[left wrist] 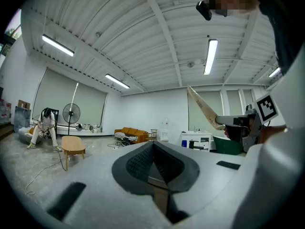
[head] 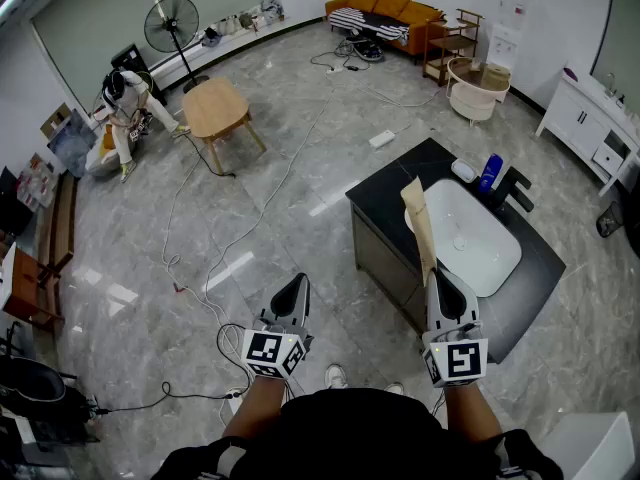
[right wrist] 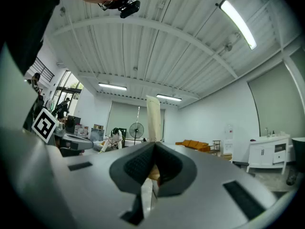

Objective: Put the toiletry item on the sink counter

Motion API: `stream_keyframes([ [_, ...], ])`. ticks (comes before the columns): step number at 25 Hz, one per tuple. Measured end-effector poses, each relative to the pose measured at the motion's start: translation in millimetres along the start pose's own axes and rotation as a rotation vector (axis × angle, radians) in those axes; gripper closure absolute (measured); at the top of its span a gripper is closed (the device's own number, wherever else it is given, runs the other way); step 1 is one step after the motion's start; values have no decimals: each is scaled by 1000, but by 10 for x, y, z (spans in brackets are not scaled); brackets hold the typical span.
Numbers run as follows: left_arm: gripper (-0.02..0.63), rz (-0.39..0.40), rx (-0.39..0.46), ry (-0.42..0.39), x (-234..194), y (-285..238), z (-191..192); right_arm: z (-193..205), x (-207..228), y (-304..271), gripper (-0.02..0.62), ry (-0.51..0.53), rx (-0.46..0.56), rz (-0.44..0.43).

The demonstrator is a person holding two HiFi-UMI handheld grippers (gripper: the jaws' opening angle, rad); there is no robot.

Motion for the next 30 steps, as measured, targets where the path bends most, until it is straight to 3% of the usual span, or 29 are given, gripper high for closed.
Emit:
stream_keyframes([
  [8,597,34,-3,10,-103,-8,53,73,-130,-99,589,-22,-28,19],
  [15,597,119,-19,16,-212,-65,108,130,-284,-258,588,-59,-45,47],
  [22,597,217,-44,22,-292,-169,159,184,-390,-283,588,-67,-37,154],
  [30,597,331,-64,-17,-65,-437,132,241,-240,-100,588,-69,-80,275],
])
Point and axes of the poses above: the fingertips, and each gripper's own axes: y backward along the fingers, x to its right, z out of its underside, the point moved 9 cm from there along y, backward along the fingers, and after that the axes turned 5 degrees about -z, right-handed, at the moved point
